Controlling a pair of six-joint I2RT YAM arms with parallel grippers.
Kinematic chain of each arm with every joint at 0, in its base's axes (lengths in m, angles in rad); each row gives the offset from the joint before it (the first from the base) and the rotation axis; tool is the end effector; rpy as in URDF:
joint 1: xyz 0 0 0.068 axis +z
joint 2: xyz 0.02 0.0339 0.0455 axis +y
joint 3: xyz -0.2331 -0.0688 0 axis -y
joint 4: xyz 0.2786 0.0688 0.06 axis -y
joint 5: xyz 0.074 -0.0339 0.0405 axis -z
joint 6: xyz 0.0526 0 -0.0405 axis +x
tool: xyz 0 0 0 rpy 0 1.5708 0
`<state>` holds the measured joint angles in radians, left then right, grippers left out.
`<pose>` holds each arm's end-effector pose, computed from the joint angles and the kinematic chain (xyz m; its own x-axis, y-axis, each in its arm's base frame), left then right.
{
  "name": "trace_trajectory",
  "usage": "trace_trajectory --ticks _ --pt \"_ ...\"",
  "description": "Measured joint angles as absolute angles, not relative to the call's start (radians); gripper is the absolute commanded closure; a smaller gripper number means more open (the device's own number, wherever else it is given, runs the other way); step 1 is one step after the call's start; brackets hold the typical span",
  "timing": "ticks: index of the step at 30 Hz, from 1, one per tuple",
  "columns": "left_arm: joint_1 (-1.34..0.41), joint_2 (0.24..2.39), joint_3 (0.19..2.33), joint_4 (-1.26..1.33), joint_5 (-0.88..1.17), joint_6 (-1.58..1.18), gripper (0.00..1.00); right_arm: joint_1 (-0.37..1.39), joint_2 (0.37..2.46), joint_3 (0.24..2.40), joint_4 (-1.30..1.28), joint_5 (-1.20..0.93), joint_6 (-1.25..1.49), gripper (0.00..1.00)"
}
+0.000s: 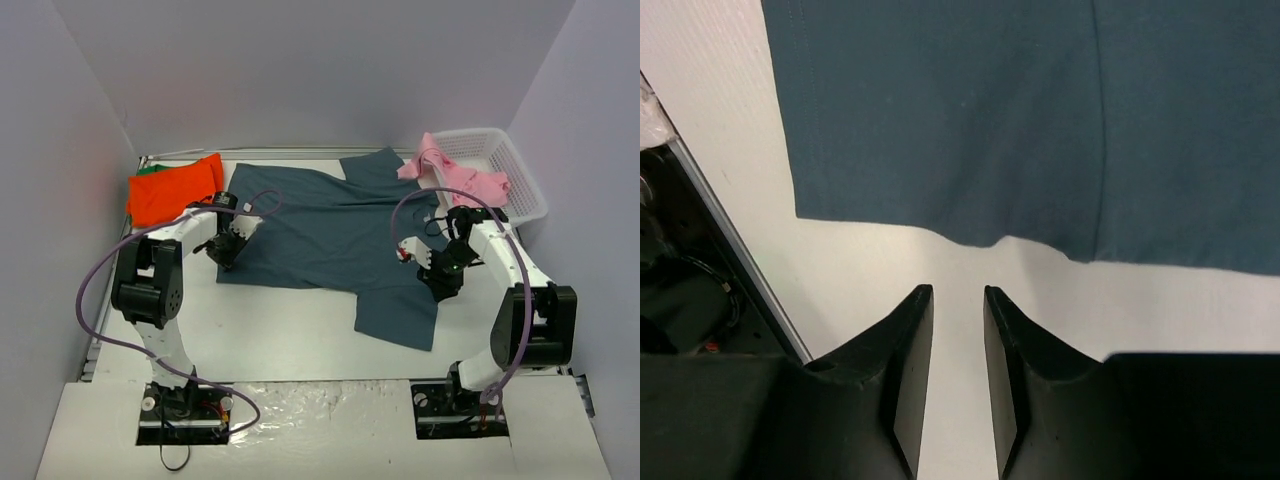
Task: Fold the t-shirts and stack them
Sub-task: Grap the side of the flattened tshirt closest away from the robot with both arms
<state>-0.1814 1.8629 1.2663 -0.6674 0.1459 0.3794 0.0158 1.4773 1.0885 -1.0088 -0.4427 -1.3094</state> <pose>0.3816 -0.0778 0.1097 -0.7889 0.5172 -0.3319 0.5532 0.8329 -0.0169 0.2993 0.0273 0.1758 -0.1694 -0.8757 -0.4522 -0.9742 0.2182 -0.0574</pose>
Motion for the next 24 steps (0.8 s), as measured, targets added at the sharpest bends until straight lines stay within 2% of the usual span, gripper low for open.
trace_trajectory --ticks 1,3,6,11,16,24 --pt "-0.179 1.863 1.266 -0.667 0.15 0.378 0.97 0.021 1.504 1.089 -1.005 -0.45 -1.306 0.73" --pt "-0.174 1.863 1.266 -0.668 0.157 0.373 0.98 0.03 1.541 1.089 -0.999 -0.454 -1.298 0.72" --pt "-0.169 1.861 1.266 -0.668 0.164 0.365 0.98 0.062 1.562 1.089 -0.959 -0.45 -1.254 0.77" --pt "-0.164 1.857 1.262 -0.666 0.174 0.358 0.98 0.113 1.637 1.137 -0.901 -0.435 -1.135 0.99" --pt "-0.155 1.84 1.255 -0.667 0.186 0.354 0.98 0.118 1.789 1.207 -0.832 -0.43 -1.032 1.0" --pt "-0.149 1.823 1.254 -0.666 0.194 0.353 0.98 0.138 1.866 1.24 -0.787 -0.416 -0.936 1.0"
